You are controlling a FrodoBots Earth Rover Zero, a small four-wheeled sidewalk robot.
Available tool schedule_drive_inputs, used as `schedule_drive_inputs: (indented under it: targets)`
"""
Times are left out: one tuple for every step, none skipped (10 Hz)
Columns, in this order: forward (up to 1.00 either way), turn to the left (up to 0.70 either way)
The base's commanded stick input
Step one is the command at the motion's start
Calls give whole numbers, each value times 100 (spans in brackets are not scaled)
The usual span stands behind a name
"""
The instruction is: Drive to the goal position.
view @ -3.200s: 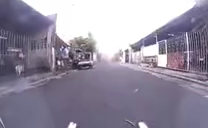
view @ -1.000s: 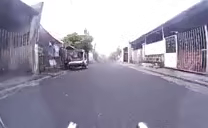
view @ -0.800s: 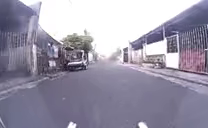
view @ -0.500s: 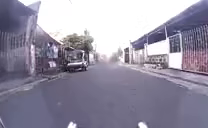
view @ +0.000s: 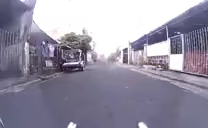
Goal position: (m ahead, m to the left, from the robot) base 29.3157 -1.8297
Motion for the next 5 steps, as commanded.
schedule_drive_inputs:
  targets:
    - [70, 0]
    - [70, 0]
    - [70, 0]
    - [70, 0]
    - [70, 0]
